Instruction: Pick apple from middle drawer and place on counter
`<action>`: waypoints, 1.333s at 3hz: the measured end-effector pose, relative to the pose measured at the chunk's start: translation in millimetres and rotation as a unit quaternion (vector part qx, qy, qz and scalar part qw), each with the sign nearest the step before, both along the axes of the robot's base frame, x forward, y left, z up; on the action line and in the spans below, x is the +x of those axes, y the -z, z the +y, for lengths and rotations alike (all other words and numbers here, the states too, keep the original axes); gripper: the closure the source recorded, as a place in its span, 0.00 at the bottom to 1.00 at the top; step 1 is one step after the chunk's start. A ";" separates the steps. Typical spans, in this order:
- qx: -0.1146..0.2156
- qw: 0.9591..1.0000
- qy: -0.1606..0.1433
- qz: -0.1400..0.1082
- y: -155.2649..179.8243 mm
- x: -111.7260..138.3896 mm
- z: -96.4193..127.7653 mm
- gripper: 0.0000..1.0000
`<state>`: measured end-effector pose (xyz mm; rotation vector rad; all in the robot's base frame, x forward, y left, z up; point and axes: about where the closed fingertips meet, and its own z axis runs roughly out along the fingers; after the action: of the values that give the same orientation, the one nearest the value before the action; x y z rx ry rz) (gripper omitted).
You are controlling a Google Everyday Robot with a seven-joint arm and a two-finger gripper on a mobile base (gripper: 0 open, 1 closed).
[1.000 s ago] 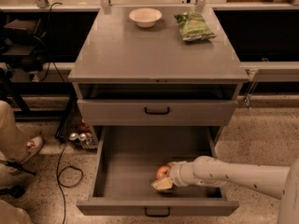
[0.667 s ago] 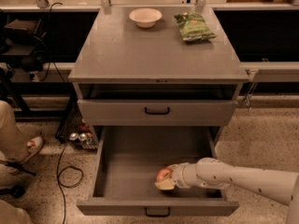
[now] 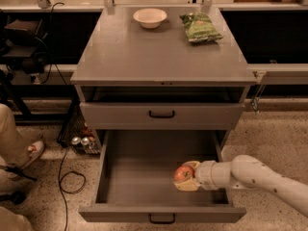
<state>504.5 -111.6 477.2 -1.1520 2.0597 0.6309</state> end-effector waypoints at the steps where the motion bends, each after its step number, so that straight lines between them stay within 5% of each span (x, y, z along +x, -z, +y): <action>1: -0.003 0.999 -0.007 -0.043 -82.2 3.6 -51.5 1.00; 3: 0.001 0.999 -0.036 -0.029 -94.7 -7.7 -52.4 1.00; 4: -0.012 0.998 -0.025 -0.054 -147.3 -14.8 -63.6 1.00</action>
Offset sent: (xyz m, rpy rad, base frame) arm 0.0018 -0.0417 0.0659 -0.0023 -0.0694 0.0110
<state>489.6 -175.2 624.5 -1.2279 1.9579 0.5575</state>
